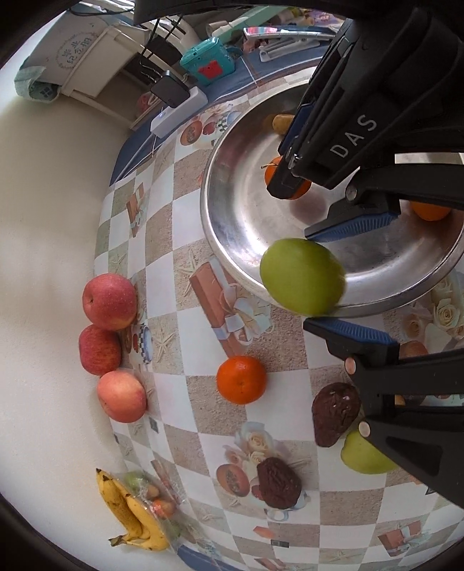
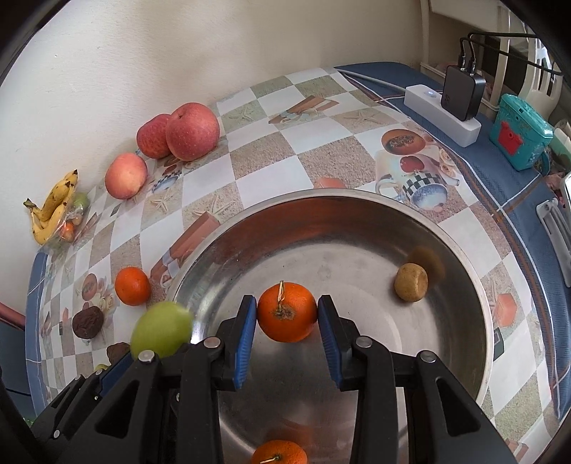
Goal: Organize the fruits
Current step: 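Carry the tangerine and green apple over the basin and open both tools, then move the right tool back toward the dark red dried dates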
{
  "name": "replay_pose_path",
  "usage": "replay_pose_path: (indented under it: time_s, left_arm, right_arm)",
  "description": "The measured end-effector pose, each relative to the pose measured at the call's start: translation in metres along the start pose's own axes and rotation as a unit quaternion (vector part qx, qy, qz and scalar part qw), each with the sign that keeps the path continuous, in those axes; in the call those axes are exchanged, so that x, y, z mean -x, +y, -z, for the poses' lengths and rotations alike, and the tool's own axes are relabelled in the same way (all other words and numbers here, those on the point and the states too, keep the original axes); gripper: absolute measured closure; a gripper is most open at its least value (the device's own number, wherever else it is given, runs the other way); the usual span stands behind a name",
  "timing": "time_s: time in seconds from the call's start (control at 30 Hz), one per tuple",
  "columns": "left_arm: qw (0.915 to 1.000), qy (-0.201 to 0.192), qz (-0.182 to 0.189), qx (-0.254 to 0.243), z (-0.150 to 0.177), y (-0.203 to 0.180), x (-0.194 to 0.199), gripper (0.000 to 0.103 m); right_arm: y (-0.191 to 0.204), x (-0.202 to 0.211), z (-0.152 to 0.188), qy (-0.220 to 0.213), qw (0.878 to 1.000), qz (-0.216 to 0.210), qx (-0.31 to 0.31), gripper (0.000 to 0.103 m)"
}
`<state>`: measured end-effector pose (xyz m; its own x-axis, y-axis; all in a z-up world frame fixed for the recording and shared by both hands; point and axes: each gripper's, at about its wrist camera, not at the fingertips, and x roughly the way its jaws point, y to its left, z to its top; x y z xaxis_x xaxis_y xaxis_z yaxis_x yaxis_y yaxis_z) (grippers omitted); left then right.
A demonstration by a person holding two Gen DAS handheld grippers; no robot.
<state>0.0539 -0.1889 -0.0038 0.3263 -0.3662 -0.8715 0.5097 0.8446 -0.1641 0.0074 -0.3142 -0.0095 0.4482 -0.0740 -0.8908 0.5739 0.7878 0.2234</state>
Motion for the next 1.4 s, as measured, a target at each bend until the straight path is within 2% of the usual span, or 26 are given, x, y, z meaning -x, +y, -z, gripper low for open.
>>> replay_pose_path:
  time_s: [0.07, 0.27, 0.4, 0.53, 0.63, 0.67, 0.7, 0.83, 0.9, 0.97, 1.03, 1.1, 1.4]
  left_arm:
    - [0.9999, 0.006, 0.013, 0.004, 0.002, 0.0, 0.002, 0.045]
    - [0.9999, 0.002, 0.009, 0.009, 0.01, 0.006, 0.018, 0.043]
    - [0.9994, 0.01, 0.003, 0.034, 0.019, 0.023, 0.027, 0.034]
    - [0.9976, 0.021, -0.029, 0.058, 0.03, 0.04, 0.037, 0.026]
    - [0.9962, 0.026, -0.036, 0.075, 0.039, 0.05, 0.043, 0.012]
    - [0.9955, 0.03, -0.039, 0.08, 0.042, 0.055, 0.045, 0.003]
    - [0.9947, 0.033, -0.048, 0.085, 0.044, 0.059, 0.046, 0.0]
    - [0.9909, 0.038, -0.082, 0.1, 0.054, 0.078, 0.053, 0.0]
    - [0.9878, 0.044, -0.1, 0.111, 0.059, 0.089, 0.055, 0.0]
    - [0.9837, 0.056, -0.117, 0.125, 0.065, 0.102, 0.056, 0.0]
    - [0.9799, 0.07, -0.122, 0.142, 0.071, 0.115, 0.057, 0.0]
    - [0.9768, 0.076, -0.119, 0.161, 0.074, 0.125, 0.057, 0.0]
    - [0.9661, 0.082, -0.071, 0.234, 0.076, 0.156, 0.057, 0.0]
  right_arm:
    - [-0.001, 0.003, 0.0, -0.001, 1.0, -0.001, 0.0, 0.065]
    - [-0.001, 0.022, 0.006, -0.014, 1.0, -0.001, 0.009, 0.065]
    - [0.002, 0.032, 0.019, -0.012, 1.0, 0.003, 0.027, 0.065]
    - [0.007, 0.041, 0.031, -0.01, 0.999, -0.004, 0.035, 0.065]
    - [0.009, 0.049, 0.037, -0.015, 0.999, -0.003, 0.038, 0.065]
    - [0.009, 0.052, 0.04, -0.015, 0.999, -0.003, 0.039, 0.062]
    - [0.01, 0.053, 0.042, -0.016, 0.999, -0.002, 0.04, 0.055]
    - [0.015, 0.054, 0.053, -0.003, 0.998, 0.008, 0.058, 0.036]
    - [0.019, 0.052, 0.058, 0.004, 0.997, 0.015, 0.074, 0.022]
    - [0.022, 0.051, 0.062, 0.005, 0.996, 0.02, 0.087, 0.016]
    - [0.025, 0.05, 0.064, 0.006, 0.995, 0.021, 0.094, 0.016]
    - [0.026, 0.047, 0.065, 0.01, 0.995, 0.026, 0.098, 0.004]
    - [0.026, 0.034, 0.066, 0.022, 0.995, 0.035, 0.092, 0.002]
